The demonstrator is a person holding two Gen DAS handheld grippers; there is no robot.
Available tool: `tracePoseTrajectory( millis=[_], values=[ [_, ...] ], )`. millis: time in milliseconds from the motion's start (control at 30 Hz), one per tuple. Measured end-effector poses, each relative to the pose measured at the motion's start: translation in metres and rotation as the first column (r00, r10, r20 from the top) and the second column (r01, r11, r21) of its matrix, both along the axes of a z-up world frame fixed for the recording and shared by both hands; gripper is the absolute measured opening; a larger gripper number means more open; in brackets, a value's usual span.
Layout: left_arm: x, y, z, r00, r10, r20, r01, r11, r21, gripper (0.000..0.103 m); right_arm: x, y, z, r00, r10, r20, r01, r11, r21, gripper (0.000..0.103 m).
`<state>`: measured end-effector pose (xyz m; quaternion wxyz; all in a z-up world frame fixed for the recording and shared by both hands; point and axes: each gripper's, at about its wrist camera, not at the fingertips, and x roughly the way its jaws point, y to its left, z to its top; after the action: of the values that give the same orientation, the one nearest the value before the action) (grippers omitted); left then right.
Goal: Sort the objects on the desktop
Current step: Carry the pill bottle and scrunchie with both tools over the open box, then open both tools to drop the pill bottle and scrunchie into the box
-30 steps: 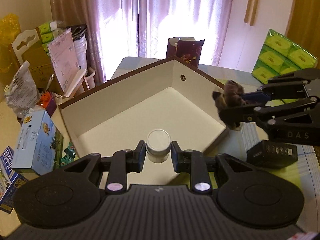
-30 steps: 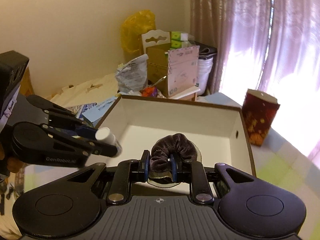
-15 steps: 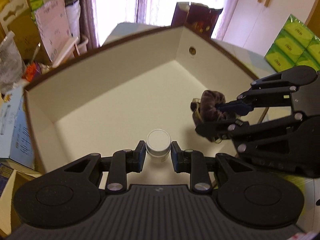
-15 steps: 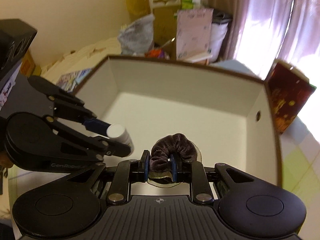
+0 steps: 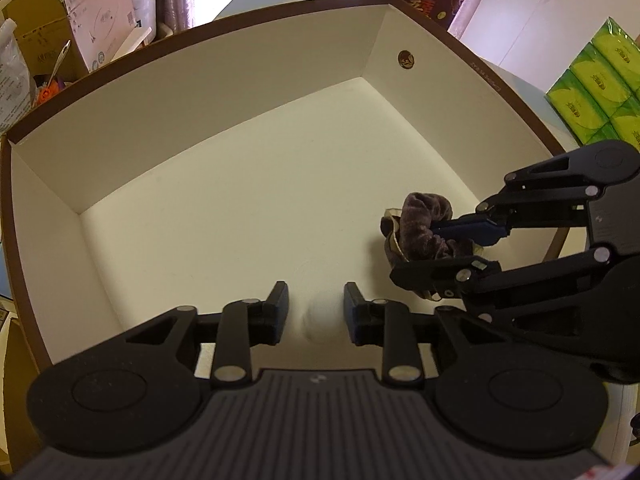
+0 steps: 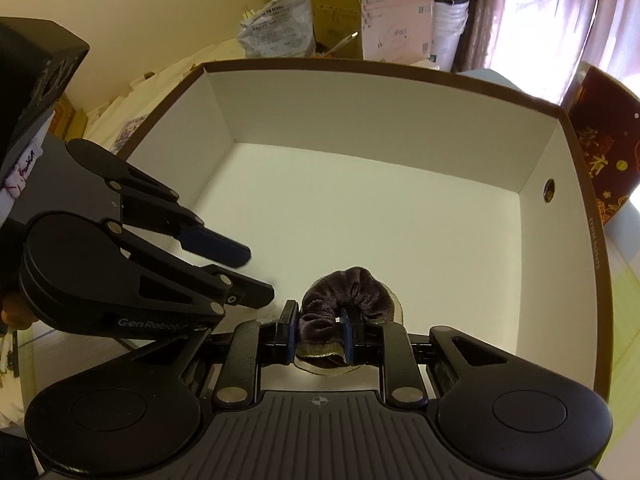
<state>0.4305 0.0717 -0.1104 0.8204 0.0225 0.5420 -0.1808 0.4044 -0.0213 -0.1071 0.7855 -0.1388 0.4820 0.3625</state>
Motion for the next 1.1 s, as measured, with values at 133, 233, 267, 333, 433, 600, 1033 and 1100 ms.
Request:
tracePoseTrajectory(
  millis=[133, 233, 267, 333, 433, 600, 1033, 1100],
  values=[
    [0.001, 0.001, 0.000, 1.000, 0.006, 0.008, -0.006, 1.000, 0.012, 0.031, 0.003, 0.000, -0.003, 1.000, -0.012, -0.011, 0.012, 1.000, -0.006, 0.019],
    [0.001, 0.004, 0.001, 1.000, 0.015, 0.014, -0.015, 1.000, 0.023, 0.036, 0.003, 0.001, -0.003, 1.000, -0.019, -0.010, 0.019, 1.000, 0.003, 0.040],
    [0.000, 0.004, 0.002, 1.000, 0.019, 0.020, -0.020, 0.999, 0.032, 0.036, 0.002, 0.001, -0.002, 1.000, -0.027, 0.002, 0.027, 1.000, -0.003, 0.052],
    [-0.001, 0.006, 0.003, 0.999, 0.026, 0.032, -0.027, 0.998, 0.049, 0.040, 0.001, 0.002, 0.000, 0.999, -0.037, 0.026, 0.037, 0.999, -0.011, 0.062],
    [-0.003, 0.010, 0.006, 0.998, 0.041, 0.038, -0.043, 0.997, 0.056, 0.055, 0.001, 0.001, 0.003, 0.998, -0.056, 0.029, 0.057, 0.998, -0.019, 0.074],
    [-0.009, 0.014, 0.012, 0.996, 0.061, 0.064, -0.066, 0.995, 0.076, 0.073, -0.003, -0.001, 0.008, 0.994, -0.088, 0.060, 0.090, 0.996, -0.027, 0.092],
    [-0.026, 0.012, 0.044, 0.990, 0.090, 0.108, -0.099, 0.992, 0.082, 0.087, -0.026, -0.014, 0.036, 0.983, -0.151, 0.102, 0.152, 0.988, -0.007, 0.097],
    [-0.030, 0.012, 0.049, 0.989, 0.093, 0.117, -0.104, 0.991, 0.083, 0.087, -0.030, -0.016, 0.042, 0.981, -0.161, 0.110, 0.161, 0.987, 0.002, 0.097]
  ],
)
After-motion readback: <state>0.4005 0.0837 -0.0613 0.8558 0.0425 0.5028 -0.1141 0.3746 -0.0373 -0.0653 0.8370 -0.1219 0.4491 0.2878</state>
